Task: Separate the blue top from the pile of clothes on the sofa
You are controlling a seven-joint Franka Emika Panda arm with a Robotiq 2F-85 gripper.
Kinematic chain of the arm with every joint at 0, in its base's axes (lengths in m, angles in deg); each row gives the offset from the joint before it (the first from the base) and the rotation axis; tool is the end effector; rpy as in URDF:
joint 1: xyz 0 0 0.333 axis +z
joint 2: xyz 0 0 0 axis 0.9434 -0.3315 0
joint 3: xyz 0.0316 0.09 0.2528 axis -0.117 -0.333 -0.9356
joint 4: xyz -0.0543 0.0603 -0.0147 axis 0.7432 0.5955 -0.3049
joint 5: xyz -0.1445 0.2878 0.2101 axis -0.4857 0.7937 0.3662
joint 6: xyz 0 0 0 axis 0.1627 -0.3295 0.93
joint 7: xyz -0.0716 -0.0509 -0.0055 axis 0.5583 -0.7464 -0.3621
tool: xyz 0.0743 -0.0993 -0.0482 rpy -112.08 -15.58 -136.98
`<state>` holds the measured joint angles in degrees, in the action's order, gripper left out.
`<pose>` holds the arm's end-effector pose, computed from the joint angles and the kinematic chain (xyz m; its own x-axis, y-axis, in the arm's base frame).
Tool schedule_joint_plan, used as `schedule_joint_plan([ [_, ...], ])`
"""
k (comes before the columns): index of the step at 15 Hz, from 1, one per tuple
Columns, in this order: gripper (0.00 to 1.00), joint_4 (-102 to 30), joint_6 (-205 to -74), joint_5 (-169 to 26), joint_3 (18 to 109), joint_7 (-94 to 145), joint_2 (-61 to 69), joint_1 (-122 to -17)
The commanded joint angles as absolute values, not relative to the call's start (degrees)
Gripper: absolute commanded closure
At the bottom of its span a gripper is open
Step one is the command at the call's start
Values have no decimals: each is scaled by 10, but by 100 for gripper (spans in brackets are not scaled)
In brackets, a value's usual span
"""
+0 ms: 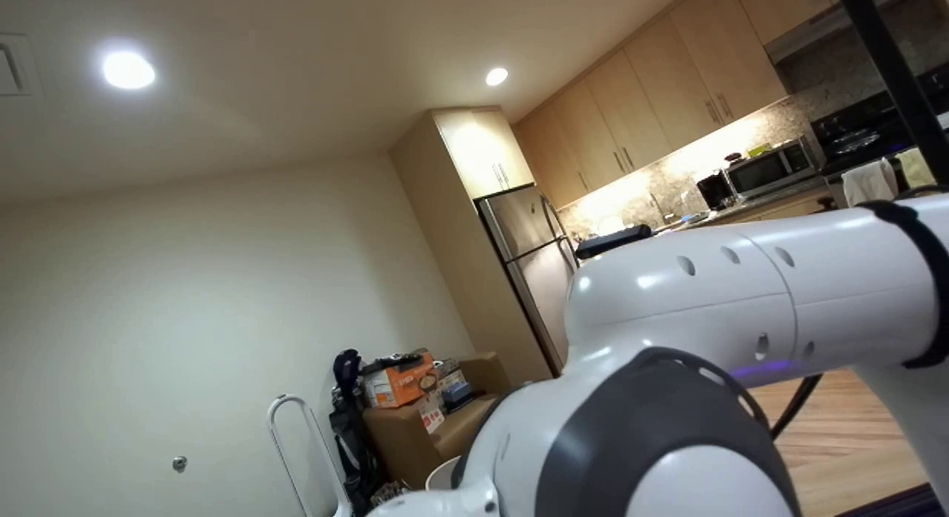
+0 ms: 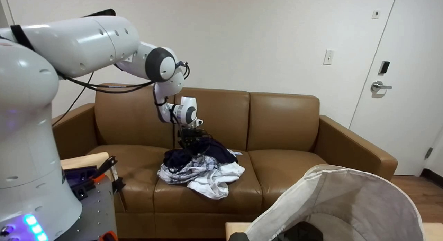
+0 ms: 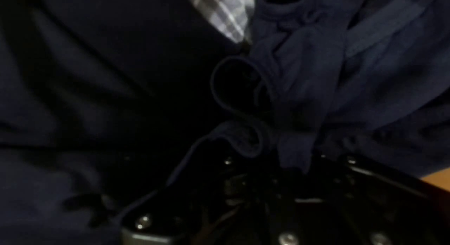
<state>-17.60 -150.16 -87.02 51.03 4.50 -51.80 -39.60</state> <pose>0.5042 0.4040 -0.0619 0.4267 0.9043 -0.0166 0.9042 -0.4261 0.0283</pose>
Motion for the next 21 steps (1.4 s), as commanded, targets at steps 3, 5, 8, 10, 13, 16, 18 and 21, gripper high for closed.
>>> schedule_joint_plan([
  [3, 92, -200, -1550, -846, 531, 113, -418, -436],
  [5, 92, -192, -1575, -856, 560, 148, -393, -433],
  [8, 92, -179, -1616, -874, 632, 208, -371, -410],
  [10, 92, -174, -1638, -883, 691, 255, -368, -392],
  [13, 92, -163, -1642, -919, 778, 343, -383, -370],
  [16, 92, -175, -1626, -936, 854, 436, -399, -347],
  [18, 92, -184, -1618, -938, 878, 472, -412, -342],
  [21, 92, -188, -1619, -927, 865, 475, -433, -350],
])
